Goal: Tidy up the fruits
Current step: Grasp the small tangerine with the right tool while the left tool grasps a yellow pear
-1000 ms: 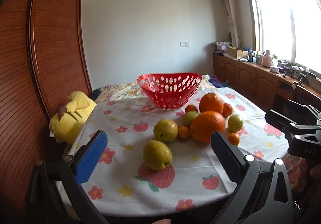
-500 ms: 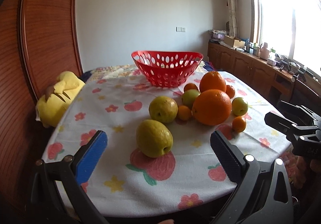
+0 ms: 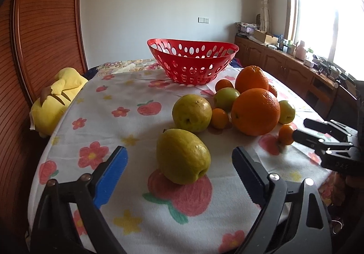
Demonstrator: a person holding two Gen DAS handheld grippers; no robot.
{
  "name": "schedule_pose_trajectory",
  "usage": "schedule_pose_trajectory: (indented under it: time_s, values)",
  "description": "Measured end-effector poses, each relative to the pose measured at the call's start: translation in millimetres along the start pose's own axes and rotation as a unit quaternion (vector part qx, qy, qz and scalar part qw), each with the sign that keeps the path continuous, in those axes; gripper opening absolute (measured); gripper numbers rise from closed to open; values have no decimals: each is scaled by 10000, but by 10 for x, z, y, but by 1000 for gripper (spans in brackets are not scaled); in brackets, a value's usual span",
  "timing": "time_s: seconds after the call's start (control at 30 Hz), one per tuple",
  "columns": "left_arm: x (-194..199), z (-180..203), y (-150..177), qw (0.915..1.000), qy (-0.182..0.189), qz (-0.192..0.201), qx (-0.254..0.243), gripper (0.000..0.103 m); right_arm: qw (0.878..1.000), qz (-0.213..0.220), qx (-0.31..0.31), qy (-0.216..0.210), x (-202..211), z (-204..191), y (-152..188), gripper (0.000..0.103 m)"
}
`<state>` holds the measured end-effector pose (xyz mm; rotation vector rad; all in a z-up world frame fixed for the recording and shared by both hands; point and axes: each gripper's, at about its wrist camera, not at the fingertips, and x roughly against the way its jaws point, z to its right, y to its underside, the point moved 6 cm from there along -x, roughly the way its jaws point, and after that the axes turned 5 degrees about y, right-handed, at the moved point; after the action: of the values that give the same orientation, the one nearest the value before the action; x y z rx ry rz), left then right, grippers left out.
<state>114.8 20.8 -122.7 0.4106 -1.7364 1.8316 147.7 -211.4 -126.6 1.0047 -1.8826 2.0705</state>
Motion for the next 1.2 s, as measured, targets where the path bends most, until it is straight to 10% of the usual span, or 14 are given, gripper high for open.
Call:
schedule_pose_trajectory:
  time_s: [0.43,0.6,1.07,1.2]
  values:
    - [-260,-109,-34,9992,237,-289,164,81,9989,-466,108,-4,-344,11,89,59]
    - [-323,-122,-32,9986,295,-382,226,76,9985,-535,54,-36,-370,38,121,39]
    - [-403,-148,-22,9972,406,-554,299,76,9992,-342,172,-129,-224,8,96,39]
    - [-393,-116,-13,9969,494,-565,243,61,9991,-334,228,-143,-214,-17,85,39]
